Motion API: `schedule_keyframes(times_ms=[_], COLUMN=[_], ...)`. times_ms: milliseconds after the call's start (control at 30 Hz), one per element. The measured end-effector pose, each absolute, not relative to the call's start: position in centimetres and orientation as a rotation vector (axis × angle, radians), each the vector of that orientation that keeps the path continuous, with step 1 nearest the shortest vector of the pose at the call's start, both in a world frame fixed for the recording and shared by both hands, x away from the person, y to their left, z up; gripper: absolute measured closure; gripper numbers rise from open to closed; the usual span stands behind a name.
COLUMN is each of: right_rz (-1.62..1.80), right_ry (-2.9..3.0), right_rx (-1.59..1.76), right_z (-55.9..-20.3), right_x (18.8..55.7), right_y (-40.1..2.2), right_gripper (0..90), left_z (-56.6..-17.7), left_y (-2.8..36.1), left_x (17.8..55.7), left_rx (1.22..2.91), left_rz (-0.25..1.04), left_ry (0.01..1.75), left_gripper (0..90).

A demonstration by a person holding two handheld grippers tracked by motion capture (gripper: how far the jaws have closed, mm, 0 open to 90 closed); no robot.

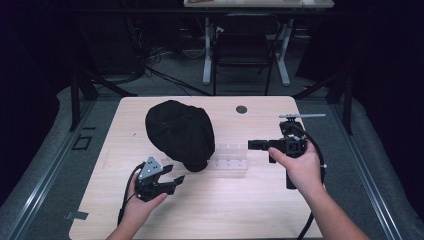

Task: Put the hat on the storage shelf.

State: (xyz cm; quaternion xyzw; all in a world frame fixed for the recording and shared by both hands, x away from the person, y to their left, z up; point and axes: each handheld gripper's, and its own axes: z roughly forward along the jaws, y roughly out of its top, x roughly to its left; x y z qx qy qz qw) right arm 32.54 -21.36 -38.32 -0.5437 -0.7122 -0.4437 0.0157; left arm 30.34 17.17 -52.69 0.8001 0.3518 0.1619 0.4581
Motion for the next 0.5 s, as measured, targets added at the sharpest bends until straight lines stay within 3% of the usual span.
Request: schedule_keyframes(times_ms=[500], right_rz=[-1.515], right_ry=[-2.400], right_rx=[-1.725], right_z=[-43.9], right_x=[28.8], right_y=[-22.0], right_gripper=[57.9], left_z=[-52.5], left_y=[16.2], left_x=[30.5], left_rx=[1.922], left_rz=[0.392], left_ry=[0.852], left_gripper=[42.6])
